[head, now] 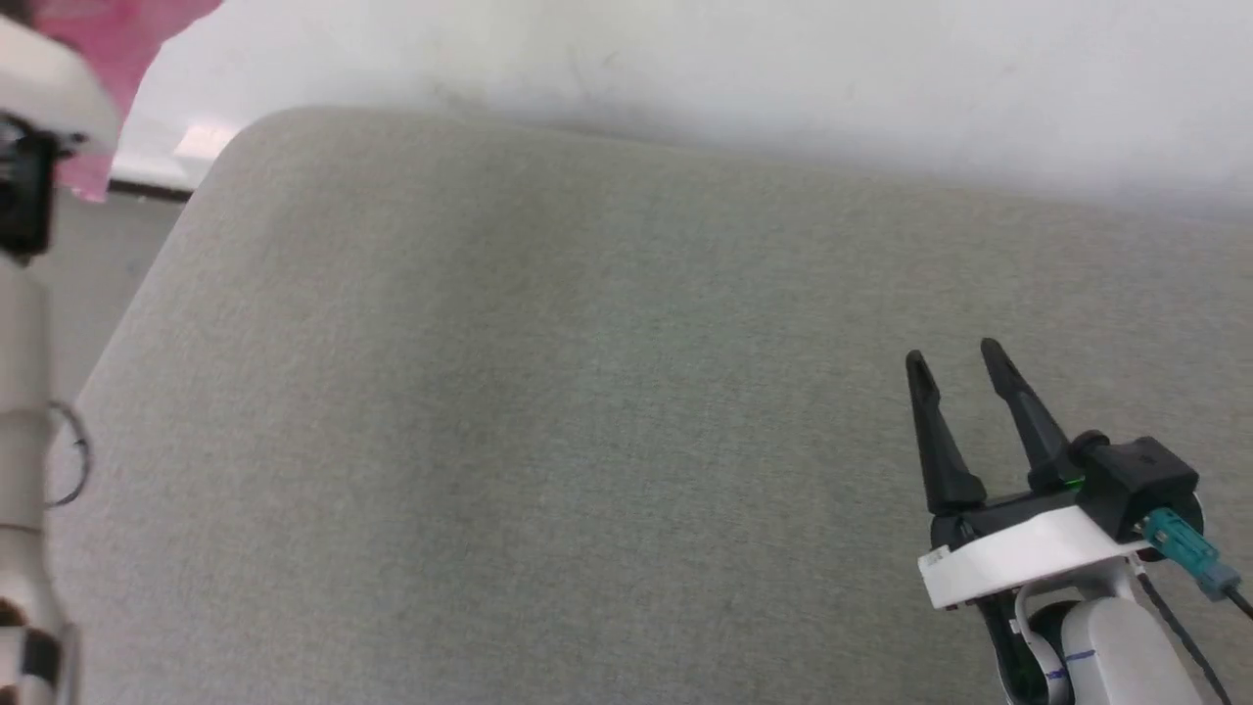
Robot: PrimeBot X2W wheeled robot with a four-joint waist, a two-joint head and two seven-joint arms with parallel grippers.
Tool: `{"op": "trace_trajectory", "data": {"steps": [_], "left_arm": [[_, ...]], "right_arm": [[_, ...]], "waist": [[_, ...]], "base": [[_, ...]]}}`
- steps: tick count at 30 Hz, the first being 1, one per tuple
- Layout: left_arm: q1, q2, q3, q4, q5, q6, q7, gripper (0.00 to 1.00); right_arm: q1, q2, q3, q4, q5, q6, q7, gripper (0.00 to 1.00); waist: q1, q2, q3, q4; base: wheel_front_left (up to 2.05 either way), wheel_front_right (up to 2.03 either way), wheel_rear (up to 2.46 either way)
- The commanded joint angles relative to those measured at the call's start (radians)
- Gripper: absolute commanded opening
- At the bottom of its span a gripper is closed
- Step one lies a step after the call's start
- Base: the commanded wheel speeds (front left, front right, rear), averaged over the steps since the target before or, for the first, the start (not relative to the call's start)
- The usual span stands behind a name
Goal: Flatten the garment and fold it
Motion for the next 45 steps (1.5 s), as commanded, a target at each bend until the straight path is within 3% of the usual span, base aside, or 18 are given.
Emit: {"op": "trace_trajectory", "data": {"steps": [1, 8, 11, 19, 26, 30, 33, 34, 35, 36, 45], "left_arm": [[-0.007, -0.039, -0.025, -0.034, 0.005, -0.002, -0.014, 0.0], [0.057, -0.156, -0.097, -0.162, -0.033, -0.005, -0.009, 0.0], [0.115, -0.232, -0.126, -0.232, -0.095, -0.007, 0.005, 0.0], [0.342, -0.38, -0.217, -0.371, -0.198, 0.003, 0.06, 0.0], [0.677, -0.424, -0.303, -0.364, -0.278, 0.027, 0.042, 0.0], [0.799, -0.422, -0.348, -0.324, -0.246, 0.054, 0.014, 0.0], [0.85, -0.425, -0.397, -0.328, -0.226, 0.042, -0.006, 0.0], [0.86, -0.426, -0.407, -0.332, -0.221, 0.041, -0.012, 0.08], [0.866, -0.427, -0.41, -0.337, -0.219, 0.043, -0.019, 0.49], [0.869, -0.428, -0.415, -0.342, -0.21, 0.046, -0.024, 1.0], [0.865, -0.426, -0.344, -0.561, -0.157, 0.055, -0.037, 1.0]], "right_arm": [[0.017, 0.001, -0.006, -0.011, 0.001, -0.001, 0.004, 1.0], [0.048, 0.001, -0.019, -0.053, 0.003, -0.001, 0.022, 1.0], [0.069, 0.001, -0.031, -0.07, 0.005, -0.001, 0.034, 1.0], [0.108, 0.001, -0.052, -0.11, 0.003, -0.001, 0.057, 1.0], [0.131, 0.001, -0.051, -0.12, 0.022, -0.001, 0.062, 1.0], [0.136, 0.001, -0.046, -0.116, 0.026, -0.001, 0.059, 1.0], [0.14, 0.001, -0.048, -0.113, 0.025, -0.001, 0.057, 1.0], [0.14, 0.001, -0.047, -0.112, 0.024, -0.001, 0.057, 1.0], [0.139, 0.001, -0.045, -0.111, 0.025, -0.001, 0.056, 1.0], [0.14, 0.001, -0.046, -0.11, 0.025, -0.001, 0.055, 1.0], [0.157, 0.001, -0.05, -0.12, 0.015, -0.001, 0.064, 1.0]], "waist": [[0.0004, 0.0, -0.042, -0.058], [0.0004, 0.0, -0.067, -0.159], [0.0004, 0.0, -0.073, -0.208], [0.0004, 0.0, -0.068, -0.325], [0.0004, 0.0, -0.061, -0.365], [0.0004, 0.0, -0.067, -0.357], [0.0004, 0.0, -0.07, -0.337], [0.0004, 0.0, -0.07, -0.331], [0.0004, 0.0, -0.073, -0.325], [0.0004, 0.0, -0.077, -0.317], [0.0004, 0.0, -0.098, -0.255]], "base": [[0.0, 0.0, 0.0], [0.0, 0.0, 0.0], [0.0, 0.0, 0.0], [0.0, 0.0, 0.0], [0.0, 0.0, 0.0], [0.0, 0.0, 0.0], [0.0, 0.0, 0.0], [0.0, 0.0, 0.0], [0.0, 0.0, 0.0], [0.0, 0.0, 0.0], [0.0, 0.0, 0.0]]}}
